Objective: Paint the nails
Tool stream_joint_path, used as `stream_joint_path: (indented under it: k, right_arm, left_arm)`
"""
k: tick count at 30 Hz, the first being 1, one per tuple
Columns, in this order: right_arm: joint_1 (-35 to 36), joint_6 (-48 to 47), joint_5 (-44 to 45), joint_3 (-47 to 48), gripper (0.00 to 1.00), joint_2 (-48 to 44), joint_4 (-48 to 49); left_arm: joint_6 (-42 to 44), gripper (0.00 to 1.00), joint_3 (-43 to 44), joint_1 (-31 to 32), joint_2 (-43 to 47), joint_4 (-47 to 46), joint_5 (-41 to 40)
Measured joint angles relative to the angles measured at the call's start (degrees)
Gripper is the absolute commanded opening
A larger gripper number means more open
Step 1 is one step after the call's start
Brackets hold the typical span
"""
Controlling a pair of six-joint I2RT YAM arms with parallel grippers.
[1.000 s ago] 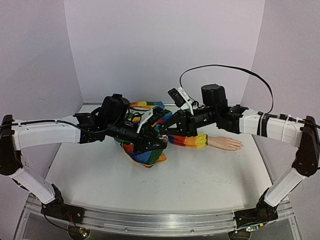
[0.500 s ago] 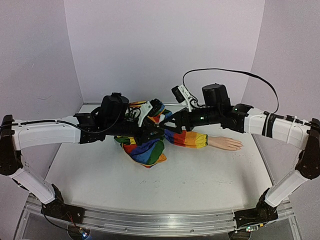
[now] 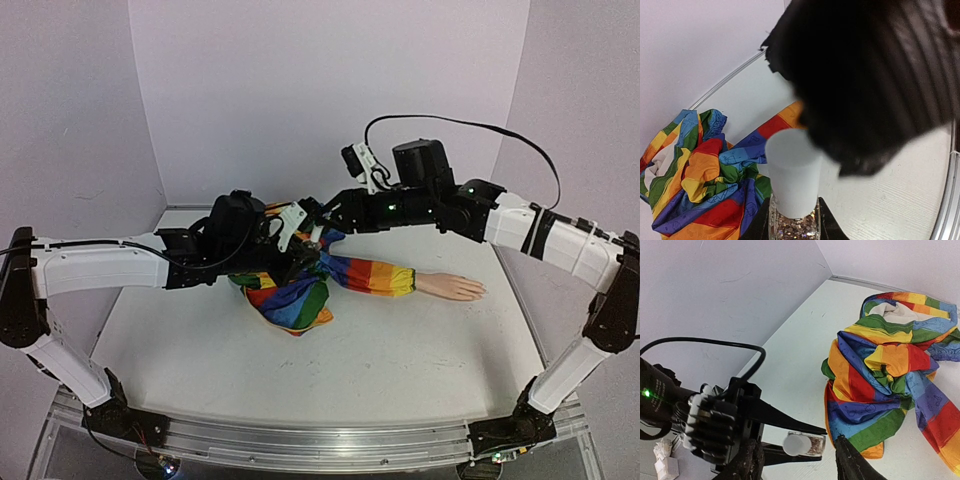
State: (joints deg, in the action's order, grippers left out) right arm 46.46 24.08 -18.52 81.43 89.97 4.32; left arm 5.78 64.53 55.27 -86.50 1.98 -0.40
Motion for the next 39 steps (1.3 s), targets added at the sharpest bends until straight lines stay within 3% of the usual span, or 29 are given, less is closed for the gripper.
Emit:
stream_joint_path:
  k: [7, 18, 22, 31, 36, 37, 39]
  right_arm:
    - [1.8, -0.2, 2.6, 3.9, 0.38, 4.9, -3.7]
    - [2.4, -1.1, 1.7, 5.2, 0.0, 6.1, -6.1]
    - [2.1, -5.1, -1.7, 5.0, 0.0, 5.9, -6.9]
    - [1.9, -26.9, -22.5, -3.9, 0.0, 0.0, -8.8]
    - [1.9, -30.5, -25.6, -3.9, 0.0, -0.3, -9.5]
    - [1.9, -30.7, -25.6, -3.9, 0.03, -0.3, -9.5]
    - [1.9, -30.9, -25.3, -3.9, 0.45, -0.4, -9.5]
  left_arm:
    - [0.5, 0.0, 0.4, 0.7, -0.1, 1.5, -1.9]
    - [1.3, 0.0, 0.4, 1.1, -0.2, 2.6, -2.6]
    - [3.5, 0.0, 0.4, 0.8, -0.2, 3.2, 1.6]
    - [9.7, 0.0, -2.1, 0.0, 2.1, 7.6, 29.7]
    - [9.4, 0.0, -2.1, 0.0, 2.2, 7.6, 33.1]
    - [9.2, 0.0, -2.1, 0.0, 2.2, 7.6, 33.1]
    - [9.2, 0.0, -2.0, 0.0, 2.2, 7.6, 32.8]
